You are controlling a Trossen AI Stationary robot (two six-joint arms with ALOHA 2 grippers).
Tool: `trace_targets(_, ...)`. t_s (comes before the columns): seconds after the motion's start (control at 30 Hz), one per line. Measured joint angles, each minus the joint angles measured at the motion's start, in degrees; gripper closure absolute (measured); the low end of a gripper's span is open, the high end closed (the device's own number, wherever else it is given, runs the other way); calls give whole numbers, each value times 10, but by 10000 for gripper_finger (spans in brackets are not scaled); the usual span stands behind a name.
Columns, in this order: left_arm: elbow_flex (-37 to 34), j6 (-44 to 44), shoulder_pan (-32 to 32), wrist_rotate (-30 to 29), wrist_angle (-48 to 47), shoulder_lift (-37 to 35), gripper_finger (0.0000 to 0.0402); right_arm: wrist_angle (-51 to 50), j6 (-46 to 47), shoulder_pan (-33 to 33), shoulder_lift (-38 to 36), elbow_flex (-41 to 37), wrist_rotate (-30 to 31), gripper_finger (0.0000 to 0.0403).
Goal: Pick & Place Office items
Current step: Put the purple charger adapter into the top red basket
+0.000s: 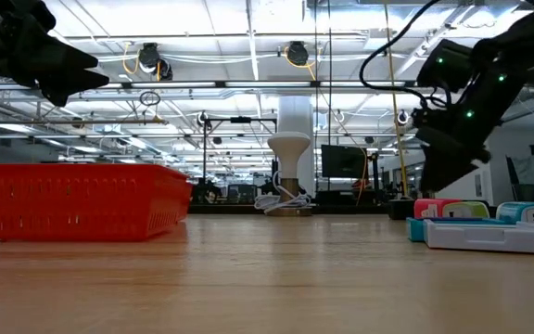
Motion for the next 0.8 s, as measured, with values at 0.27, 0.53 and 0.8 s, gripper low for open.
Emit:
trace_targets(0.27,0,0,0,0,0,0,176,-128,121,-1,0,16,18,191)
trace_targets(0.53,0,0,0,0,0,0,176,-90,121,-1,56,17,30,191)
trace_targets(0.8,0,0,0,0,0,0,176,-92,125,-1,99,16,28,191)
